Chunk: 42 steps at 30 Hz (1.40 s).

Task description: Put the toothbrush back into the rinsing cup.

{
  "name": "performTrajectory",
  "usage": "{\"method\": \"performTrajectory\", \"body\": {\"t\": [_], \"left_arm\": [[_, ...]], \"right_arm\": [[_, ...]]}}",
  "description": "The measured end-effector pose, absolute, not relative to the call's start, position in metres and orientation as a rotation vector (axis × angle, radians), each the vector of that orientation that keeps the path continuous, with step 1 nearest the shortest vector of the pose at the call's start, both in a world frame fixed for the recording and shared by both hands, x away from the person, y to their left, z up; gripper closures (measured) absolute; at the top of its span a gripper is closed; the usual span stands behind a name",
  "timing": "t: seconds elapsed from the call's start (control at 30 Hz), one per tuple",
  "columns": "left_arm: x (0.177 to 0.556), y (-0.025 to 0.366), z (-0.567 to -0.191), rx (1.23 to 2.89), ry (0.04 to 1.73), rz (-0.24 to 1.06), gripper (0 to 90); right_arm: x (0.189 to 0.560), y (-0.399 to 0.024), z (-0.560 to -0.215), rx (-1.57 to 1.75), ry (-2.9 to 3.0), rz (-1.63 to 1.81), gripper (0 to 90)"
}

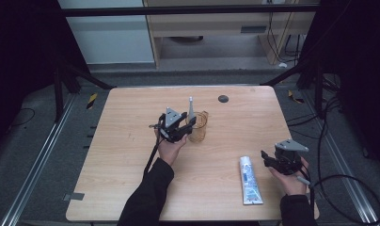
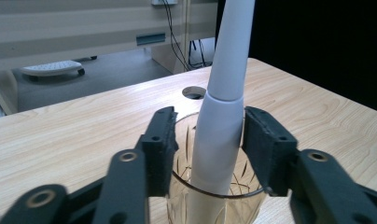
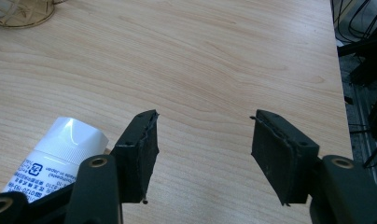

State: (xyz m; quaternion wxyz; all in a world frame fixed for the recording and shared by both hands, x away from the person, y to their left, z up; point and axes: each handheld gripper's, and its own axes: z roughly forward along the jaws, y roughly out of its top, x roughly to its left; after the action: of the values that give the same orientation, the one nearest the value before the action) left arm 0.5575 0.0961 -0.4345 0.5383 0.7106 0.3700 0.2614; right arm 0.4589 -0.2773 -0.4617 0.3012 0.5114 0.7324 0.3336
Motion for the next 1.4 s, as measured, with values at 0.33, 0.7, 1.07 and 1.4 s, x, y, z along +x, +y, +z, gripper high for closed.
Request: {"method": "performTrajectory", "body": {"t": [0.33, 0.7, 1.07, 1.4], "left_arm": [[0.537, 0.110, -0.428, 1.742, 0.911, 0.637, 38.3], [0.515, 0.150, -0.426, 1.852, 0.973, 0.620, 34.7], [0.485, 0.197, -0.440, 1.916, 1.076, 0.621, 34.0], [0.460, 0.229, -0.451, 1.921, 1.118, 0.632, 34.8]], "right_arm": [[0.458, -0.276, -0.458, 1.360, 1.936, 0.909, 38.0], [0.454, -0.278, -0.453, 1.370, 1.938, 0.938, 40.4], [0.450, -0.277, -0.454, 1.360, 1.962, 0.945, 45.5], [0.447, -0.271, -0.454, 1.329, 1.965, 0.973, 47.0]]}}
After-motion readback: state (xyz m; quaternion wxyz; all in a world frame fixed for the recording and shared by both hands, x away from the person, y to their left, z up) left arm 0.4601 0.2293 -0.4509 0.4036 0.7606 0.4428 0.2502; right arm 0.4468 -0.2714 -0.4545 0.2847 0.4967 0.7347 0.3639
